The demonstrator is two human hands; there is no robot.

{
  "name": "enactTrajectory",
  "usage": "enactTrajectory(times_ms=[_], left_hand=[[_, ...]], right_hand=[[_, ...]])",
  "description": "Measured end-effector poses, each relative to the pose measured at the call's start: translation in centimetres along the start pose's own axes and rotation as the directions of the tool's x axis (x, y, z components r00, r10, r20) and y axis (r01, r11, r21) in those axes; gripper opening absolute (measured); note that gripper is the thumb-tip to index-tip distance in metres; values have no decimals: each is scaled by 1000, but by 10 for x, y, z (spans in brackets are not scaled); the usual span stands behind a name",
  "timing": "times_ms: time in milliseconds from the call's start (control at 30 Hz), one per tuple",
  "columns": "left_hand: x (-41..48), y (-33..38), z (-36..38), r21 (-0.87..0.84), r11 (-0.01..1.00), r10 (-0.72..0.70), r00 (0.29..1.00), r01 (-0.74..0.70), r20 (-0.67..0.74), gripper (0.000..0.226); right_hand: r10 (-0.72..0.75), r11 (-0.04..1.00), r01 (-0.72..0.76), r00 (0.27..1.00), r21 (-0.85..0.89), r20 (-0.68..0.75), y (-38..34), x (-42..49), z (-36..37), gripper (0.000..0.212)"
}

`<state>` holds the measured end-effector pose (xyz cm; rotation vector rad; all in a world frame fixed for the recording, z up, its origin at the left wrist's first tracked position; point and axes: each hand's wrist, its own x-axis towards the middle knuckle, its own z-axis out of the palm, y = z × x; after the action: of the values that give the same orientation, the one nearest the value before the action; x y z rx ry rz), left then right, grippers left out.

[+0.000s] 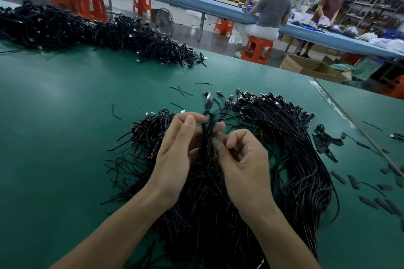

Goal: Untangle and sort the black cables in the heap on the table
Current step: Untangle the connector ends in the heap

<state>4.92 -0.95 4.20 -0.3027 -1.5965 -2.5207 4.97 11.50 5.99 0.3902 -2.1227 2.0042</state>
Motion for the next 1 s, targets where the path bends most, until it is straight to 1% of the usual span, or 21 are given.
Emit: enactTrajectory(times_ms=[67, 133, 200, 233, 300, 367, 433, 467, 500, 567, 633, 700, 733, 800, 867, 900, 933, 1000], left_hand=[[0, 2, 0, -37, 999, 9, 1000, -8, 13, 25], [-2, 3, 0, -34, 999, 7, 999, -5, 40, 31], [-4, 5, -1, 6, 1000, 21, 998, -21, 62, 41], [-4, 6, -2, 57, 997, 44, 996, -48, 78, 39], [-5, 5, -3, 227, 968, 83, 990, -106, 111, 25], [-6, 2, -6, 431, 898, 59, 995, -88, 82, 14], [-6, -3, -9, 601, 796, 75, 997, -65, 8, 27], [-6, -6, -9, 630, 775, 88, 996, -50, -29, 32], [-6, -7, -9, 628, 777, 94, 994, -38, -57, 33], [-6, -8, -8, 597, 802, 74, 994, -14, -76, 25], [-6, -10, -7, 537, 844, 38, 998, -8, -46, 16], [-6, -9, -7, 457, 889, 33, 999, -14, -33, 7], [-5, -7, -7, 404, 915, 28, 999, -7, -47, 8], [-3, -3, -6, 260, 964, -43, 995, 65, -92, 28], [0, 3, -5, 101, 986, -125, 990, 131, -62, 34], [0, 4, -5, 51, 989, -136, 990, 137, -35, 34], [0, 7, -4, 10, 991, -133, 991, 133, -13, 34], [-1, 7, -5, 31, 995, -90, 996, 90, -11, 34]], right_hand=[[54, 997, -55, 998, 54, 26, 1, -1, -2, 34], [99, 987, -106, 993, 120, 68, 3, 0, -5, 35], [108, 989, -115, 990, 89, 86, 5, 2, -8, 35], [105, 992, -110, 991, 61, 88, 6, 3, -10, 34], [90, 996, -91, 993, 6, 71, 6, 6, -14, 34], [56, 997, -55, 998, -57, 25, 5, 10, -19, 35], [13, 995, -14, 1000, -98, -10, 3, 11, -22, 37], [-5, 994, 4, 1000, -110, -11, 2, 11, -23, 38], [-21, 993, 20, 1000, -116, -2, 0, 11, -23, 38], [-40, 994, 43, 998, -100, 38, -3, 8, -21, 37], [-43, 997, 48, 996, -68, 78, -4, 5, -18, 35], [-27, 998, 33, 993, -51, 113, -2, 1, -17, 35], [-15, 998, 22, 992, -54, 125, -1, -1, -17, 35], [21, 997, -10, 990, -74, 141, 2, -3, -17, 35], [59, 996, -49, 987, -70, 147, 5, -4, -18, 37], [75, 996, -69, 986, -47, 146, 6, -4, -18, 38], [87, 996, -85, 985, -18, 147, 7, -3, -18, 39], [103, 994, -108, 983, 26, 151, 8, -1, -18, 39]])
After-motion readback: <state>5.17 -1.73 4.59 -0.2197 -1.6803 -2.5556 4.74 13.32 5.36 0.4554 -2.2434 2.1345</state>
